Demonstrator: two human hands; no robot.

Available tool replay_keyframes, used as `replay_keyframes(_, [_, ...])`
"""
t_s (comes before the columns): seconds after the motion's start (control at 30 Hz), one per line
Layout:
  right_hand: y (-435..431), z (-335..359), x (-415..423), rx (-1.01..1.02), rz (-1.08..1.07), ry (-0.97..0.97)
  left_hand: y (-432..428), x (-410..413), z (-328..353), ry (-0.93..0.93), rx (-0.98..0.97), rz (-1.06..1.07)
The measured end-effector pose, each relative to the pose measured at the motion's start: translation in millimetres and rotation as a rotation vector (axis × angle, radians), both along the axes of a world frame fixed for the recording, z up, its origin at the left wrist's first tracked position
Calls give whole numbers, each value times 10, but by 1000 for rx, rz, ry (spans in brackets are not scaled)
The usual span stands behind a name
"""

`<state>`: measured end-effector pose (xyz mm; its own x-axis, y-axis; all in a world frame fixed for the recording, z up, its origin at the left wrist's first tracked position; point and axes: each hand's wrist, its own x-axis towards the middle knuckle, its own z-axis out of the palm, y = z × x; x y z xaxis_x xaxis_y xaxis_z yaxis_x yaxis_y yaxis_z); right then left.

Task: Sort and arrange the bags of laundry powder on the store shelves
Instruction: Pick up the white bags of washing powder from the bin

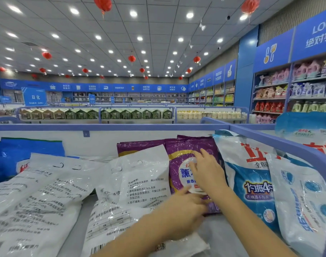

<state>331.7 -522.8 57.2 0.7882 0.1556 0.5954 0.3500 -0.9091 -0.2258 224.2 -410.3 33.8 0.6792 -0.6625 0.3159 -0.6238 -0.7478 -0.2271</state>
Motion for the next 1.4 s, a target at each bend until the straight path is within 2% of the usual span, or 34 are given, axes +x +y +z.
replay_keyframes(0.13, [-167,-219,115,-102,-22,318,759,-373,231,-17,-411,228])
replay_keyframes(0.2, [-242,-253,139,-117,-1,336,1120,-502,263,-51,-635,390])
replay_keyframes(0.27, [-240,-220,69,-82,6,260,1415,-585,214,-49,-812,499])
replay_keyframes(0.37, [-130,-115,-214,0,97,127,1681,-683,69,15,-901,675])
replay_keyframes(0.43, [3,-71,-500,82,209,253,1795,-716,-20,106,-901,830])
replay_keyframes(0.5, [169,-81,-812,56,321,417,1868,-672,-96,288,-885,935])
replay_keyframes(0.6, [412,-162,-1138,-56,385,497,1868,-506,-173,505,-993,914])
replay_keyframes(0.7, [608,-246,-1266,-190,343,463,1780,-398,-155,636,-1270,880])
replay_keyframes(0.83, [762,-384,-1365,-202,329,377,1719,-372,-161,806,-1624,778])
replay_keyframes(0.97, [727,-434,-1456,12,376,341,1591,-373,-93,624,-1858,586])
replay_keyframes(1.1, [622,-324,-1526,159,465,367,1387,-458,146,340,-1856,408])
replay_keyframes(1.17, [543,-195,-1568,302,545,427,1305,-554,301,224,-1858,258])
replay_keyframes(1.27, [491,105,-1672,523,605,411,1198,-730,595,-12,-1747,89])
replay_keyframes(1.4, [604,512,-1769,784,588,222,1088,-1013,939,-372,-1514,22])
